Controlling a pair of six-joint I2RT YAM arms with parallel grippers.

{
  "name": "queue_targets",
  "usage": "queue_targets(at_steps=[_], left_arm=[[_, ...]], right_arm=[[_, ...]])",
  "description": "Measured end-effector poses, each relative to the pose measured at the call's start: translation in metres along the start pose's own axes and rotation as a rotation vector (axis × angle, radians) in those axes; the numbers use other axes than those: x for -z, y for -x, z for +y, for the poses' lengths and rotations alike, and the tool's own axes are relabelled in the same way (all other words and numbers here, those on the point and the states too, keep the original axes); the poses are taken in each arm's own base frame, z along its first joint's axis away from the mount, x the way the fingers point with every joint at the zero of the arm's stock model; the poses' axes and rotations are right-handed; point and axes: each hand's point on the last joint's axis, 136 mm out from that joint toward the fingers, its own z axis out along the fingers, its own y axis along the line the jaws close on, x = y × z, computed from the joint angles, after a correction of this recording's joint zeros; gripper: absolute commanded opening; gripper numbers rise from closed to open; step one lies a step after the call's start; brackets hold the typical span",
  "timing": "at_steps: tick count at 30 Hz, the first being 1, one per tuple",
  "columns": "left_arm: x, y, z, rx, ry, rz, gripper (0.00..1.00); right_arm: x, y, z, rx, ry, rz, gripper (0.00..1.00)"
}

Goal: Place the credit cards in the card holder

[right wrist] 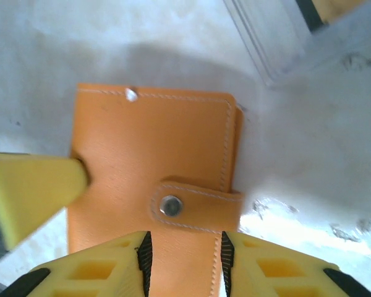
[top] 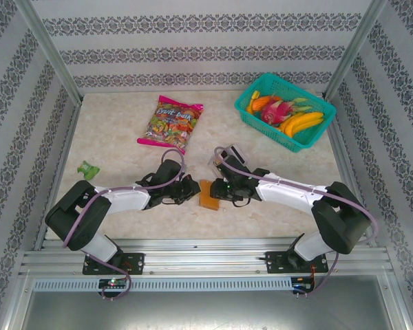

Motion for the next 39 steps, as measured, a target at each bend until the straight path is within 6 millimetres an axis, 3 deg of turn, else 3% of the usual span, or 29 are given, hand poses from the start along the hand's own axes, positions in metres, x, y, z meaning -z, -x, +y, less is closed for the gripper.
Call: queue_targets(at_steps=[4,11,17,23,25,27,31,36,39], left_arm=[[0.000,0.000,-0.001,0.000,-0.003,0.002,0.00],[-0.001,-0.002,0.006,0.007,0.017,0.004,0.00],[-0.001,-0.003,0.012,0.013,0.038,0.000,0.00],[0.004,-0.004,0.008,0.000,0.037,-0.006,0.00],[0.007,-0.005,0.004,-0.010,0.028,-0.011,0.00],[0.010,-0.003,0.000,-0.017,0.020,-0.022,0.00],[0.011,-0.002,0.000,-0.019,0.019,-0.029,0.00],[0.009,-0.003,0.003,-0.023,0.028,-0.024,0.00],[0.007,-0.003,0.006,-0.023,0.037,-0.020,0.00]], right_arm=[[-0.007,0.007,0.010,0.012,-0.007,-0.003,0.36],[-0.036,0.003,0.005,0.028,-0.092,0.036,0.38],[-0.040,0.002,0.002,0.086,-0.230,0.002,0.25],[-0.034,0.004,-0.001,0.100,-0.256,-0.033,0.18],[-0.027,0.006,-0.010,0.090,-0.262,-0.051,0.17],[-0.019,0.006,-0.039,0.049,-0.317,-0.048,0.16],[-0.009,-0.001,-0.084,-0.025,-0.391,-0.012,0.25],[-0.004,-0.001,-0.072,-0.045,-0.315,-0.005,0.44],[-0.003,0.007,-0.062,-0.071,-0.244,-0.015,0.45]])
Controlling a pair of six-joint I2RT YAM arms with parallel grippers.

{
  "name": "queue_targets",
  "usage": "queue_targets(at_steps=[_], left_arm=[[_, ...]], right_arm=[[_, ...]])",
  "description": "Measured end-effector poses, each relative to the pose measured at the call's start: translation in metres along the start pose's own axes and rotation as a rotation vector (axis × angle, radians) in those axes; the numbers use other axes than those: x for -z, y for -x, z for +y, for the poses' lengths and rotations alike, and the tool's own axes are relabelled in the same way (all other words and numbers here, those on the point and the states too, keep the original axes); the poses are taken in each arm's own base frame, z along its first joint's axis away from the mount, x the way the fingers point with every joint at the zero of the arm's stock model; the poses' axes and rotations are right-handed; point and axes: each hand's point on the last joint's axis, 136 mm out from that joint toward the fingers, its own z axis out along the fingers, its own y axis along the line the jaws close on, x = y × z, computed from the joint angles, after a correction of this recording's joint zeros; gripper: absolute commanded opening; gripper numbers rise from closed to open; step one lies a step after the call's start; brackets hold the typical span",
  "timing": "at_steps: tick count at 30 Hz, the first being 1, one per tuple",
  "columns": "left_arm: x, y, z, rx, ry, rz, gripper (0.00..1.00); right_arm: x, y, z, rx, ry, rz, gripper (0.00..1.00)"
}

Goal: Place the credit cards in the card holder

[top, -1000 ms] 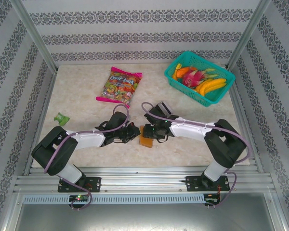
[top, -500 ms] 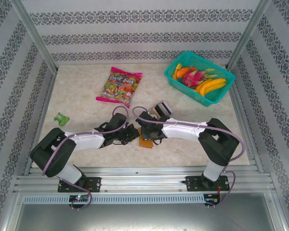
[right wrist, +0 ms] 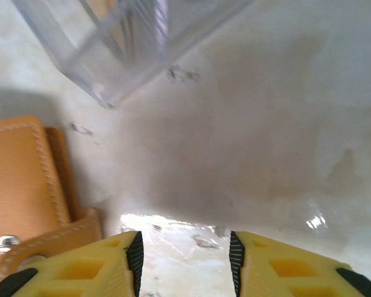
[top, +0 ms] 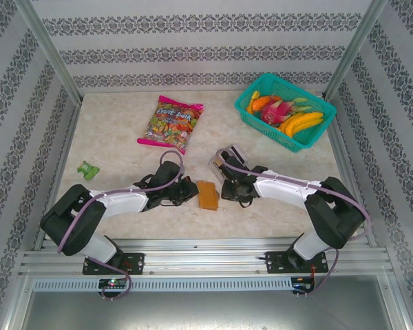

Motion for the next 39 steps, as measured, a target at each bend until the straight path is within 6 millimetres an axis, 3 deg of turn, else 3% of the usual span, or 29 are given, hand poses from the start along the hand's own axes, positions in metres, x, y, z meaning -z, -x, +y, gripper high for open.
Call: queue_targets(at_steps=[7,15,20,28,32,39], left_arm=[[-0.003,-0.001,0.003,0.000,0.010,0.008,0.00],[-0.004,0.000,0.002,-0.002,0.011,0.010,0.00],[-0.004,0.000,0.002,-0.005,0.014,0.012,0.00],[-0.003,-0.001,0.001,-0.019,0.015,0.015,0.00],[-0.003,0.000,-0.001,-0.020,0.013,0.014,0.00],[-0.003,-0.001,0.004,-0.016,0.034,0.020,0.00]], right_arm=[[0.006,0.006,0.024,-0.005,0.133,-0.010,0.59],[-0.004,-0.001,0.049,0.054,0.151,0.030,0.60],[-0.015,-0.009,0.049,0.091,0.108,0.062,0.62],[-0.004,-0.009,0.054,0.130,0.131,0.056,0.70],[-0.003,-0.012,0.062,0.176,0.126,0.063,0.68],[-0.013,-0.009,0.052,0.198,-0.003,0.055,0.49]])
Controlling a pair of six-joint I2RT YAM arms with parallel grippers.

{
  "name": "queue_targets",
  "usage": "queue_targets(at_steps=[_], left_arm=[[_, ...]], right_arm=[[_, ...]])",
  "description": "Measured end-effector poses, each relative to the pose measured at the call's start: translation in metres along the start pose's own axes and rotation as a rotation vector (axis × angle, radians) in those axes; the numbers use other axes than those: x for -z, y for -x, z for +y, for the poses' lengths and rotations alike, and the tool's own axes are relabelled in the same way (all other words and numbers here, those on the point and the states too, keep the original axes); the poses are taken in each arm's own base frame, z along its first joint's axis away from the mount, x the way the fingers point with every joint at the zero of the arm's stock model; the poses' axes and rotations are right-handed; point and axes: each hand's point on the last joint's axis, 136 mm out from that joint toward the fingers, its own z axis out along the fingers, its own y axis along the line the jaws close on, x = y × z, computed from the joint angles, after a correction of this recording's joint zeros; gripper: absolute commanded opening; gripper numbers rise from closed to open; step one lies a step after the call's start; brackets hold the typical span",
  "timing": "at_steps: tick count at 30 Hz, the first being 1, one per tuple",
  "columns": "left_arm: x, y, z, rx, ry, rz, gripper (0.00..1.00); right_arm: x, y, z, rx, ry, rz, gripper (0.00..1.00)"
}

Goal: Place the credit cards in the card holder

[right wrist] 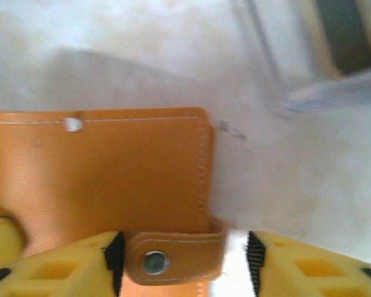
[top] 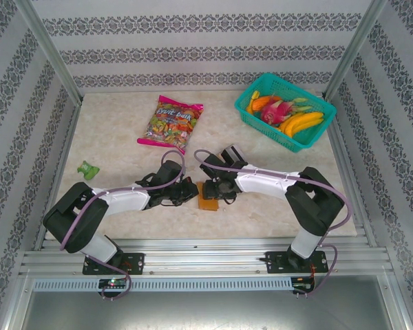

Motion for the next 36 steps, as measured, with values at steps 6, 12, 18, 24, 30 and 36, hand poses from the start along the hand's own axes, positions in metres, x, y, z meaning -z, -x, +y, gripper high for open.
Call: queue_targets(at_steps=[6,12,18,24,30,36], left_arm=[[0.000,0.001,-0.001,-0.002,-0.003,0.000,0.00],[0.001,0.002,-0.001,-0.002,-0.004,-0.001,0.00],[0.001,0.002,0.000,-0.011,0.012,0.003,0.20],[0.006,0.012,0.000,-0.056,0.100,-0.018,0.54],[0.012,0.016,-0.015,-0.115,0.111,-0.020,0.59],[0.012,0.014,-0.019,-0.132,0.094,-0.003,0.65]], right_arm=[[0.010,-0.001,-0.022,-0.038,-0.030,-0.033,0.32],[0.006,-0.003,-0.035,-0.086,-0.022,-0.010,0.21],[0.006,-0.003,-0.026,-0.111,0.049,-0.004,0.06],[0.039,0.005,-0.012,-0.117,0.191,-0.061,0.07],[0.074,0.016,0.012,-0.125,0.375,-0.119,0.07],[0.075,0.014,0.022,-0.138,0.450,-0.097,0.08]])
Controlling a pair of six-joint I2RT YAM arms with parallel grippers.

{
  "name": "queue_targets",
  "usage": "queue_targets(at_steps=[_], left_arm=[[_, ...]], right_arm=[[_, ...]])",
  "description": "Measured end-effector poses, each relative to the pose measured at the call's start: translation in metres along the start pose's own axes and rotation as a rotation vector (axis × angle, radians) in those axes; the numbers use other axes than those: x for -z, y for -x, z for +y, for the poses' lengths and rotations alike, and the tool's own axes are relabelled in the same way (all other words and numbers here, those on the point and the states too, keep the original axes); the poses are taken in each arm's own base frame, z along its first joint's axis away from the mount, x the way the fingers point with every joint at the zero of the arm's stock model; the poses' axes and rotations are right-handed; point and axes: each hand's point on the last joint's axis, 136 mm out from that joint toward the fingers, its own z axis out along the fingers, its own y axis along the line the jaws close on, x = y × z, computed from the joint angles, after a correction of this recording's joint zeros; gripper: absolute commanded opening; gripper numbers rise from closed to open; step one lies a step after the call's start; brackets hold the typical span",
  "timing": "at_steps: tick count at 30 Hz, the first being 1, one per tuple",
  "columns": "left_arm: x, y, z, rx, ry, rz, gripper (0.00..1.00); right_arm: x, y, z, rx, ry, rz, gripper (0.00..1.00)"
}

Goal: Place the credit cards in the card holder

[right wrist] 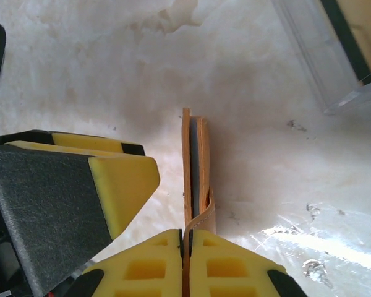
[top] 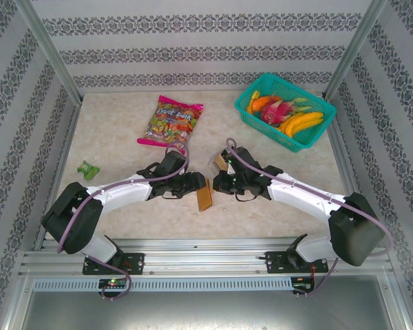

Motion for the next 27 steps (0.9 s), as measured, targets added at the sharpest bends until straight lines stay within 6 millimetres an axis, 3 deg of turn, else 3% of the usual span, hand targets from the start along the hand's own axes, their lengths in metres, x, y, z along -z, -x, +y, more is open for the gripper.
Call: queue_targets(at_steps=[12,16,19,27], left_arm=[[-0.007,-0.003,-0.007,-0.004,-0.024,0.047,0.67],[-0.007,-0.005,-0.004,-0.011,-0.007,0.051,0.41],[-0.006,-0.003,-0.001,-0.014,0.007,0.042,0.31],[0.006,0.004,-0.003,-0.030,0.021,-0.007,0.15]], right_arm=[[-0.002,-0.002,0.010,-0.024,0.074,0.020,0.09],[-0.002,-0.001,0.009,-0.028,0.076,0.019,0.09],[-0.001,0.000,0.002,-0.041,0.051,0.015,0.09],[0.002,-0.001,-0.044,-0.103,-0.114,-0.004,0.09]])
